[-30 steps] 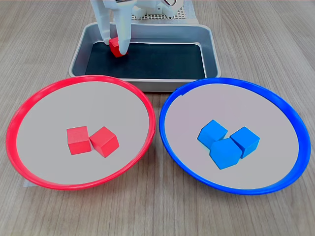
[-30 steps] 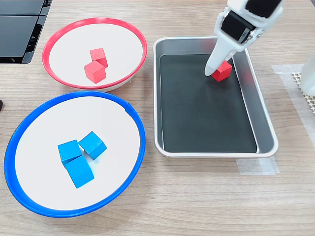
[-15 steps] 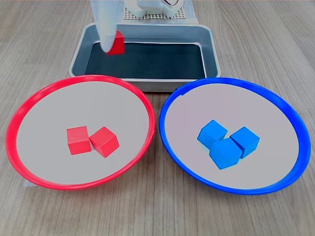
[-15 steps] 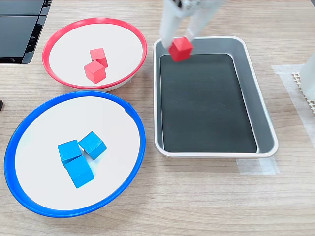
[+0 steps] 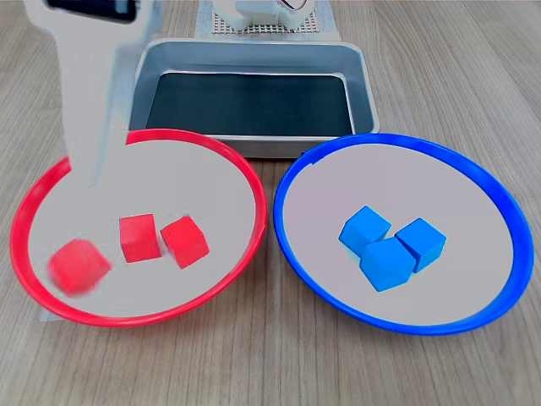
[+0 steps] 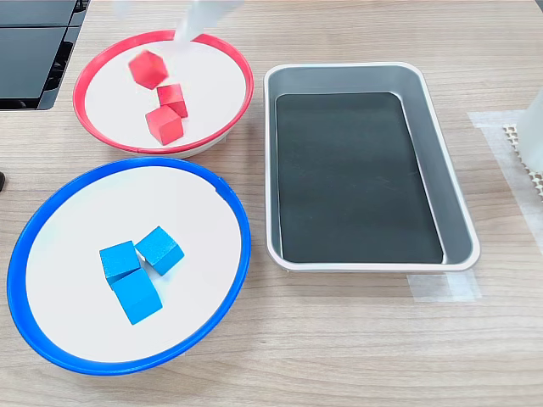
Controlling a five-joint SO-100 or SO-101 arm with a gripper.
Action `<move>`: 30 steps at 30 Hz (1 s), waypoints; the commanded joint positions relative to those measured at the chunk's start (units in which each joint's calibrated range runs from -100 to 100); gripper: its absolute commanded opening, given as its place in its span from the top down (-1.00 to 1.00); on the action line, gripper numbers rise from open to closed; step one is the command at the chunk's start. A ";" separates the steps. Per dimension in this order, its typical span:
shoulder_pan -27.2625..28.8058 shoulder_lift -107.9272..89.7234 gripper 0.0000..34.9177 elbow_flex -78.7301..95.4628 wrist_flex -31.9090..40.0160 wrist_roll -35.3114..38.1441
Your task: Move six blocks from tray to matching dishes
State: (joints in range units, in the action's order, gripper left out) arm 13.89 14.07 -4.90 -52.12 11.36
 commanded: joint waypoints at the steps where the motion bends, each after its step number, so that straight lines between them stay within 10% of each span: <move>1: -1.23 -11.47 0.14 10.68 7.26 0.44; 4: -2.74 -23.75 0.98 25.34 16.67 -0.24; 12: -9.14 -65.96 1.00 71.31 34.83 -4.59; 30: -8.67 -113.04 1.00 104.90 6.93 -9.28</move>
State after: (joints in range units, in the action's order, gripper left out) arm 3.10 -95.99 99.82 -40.95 2.37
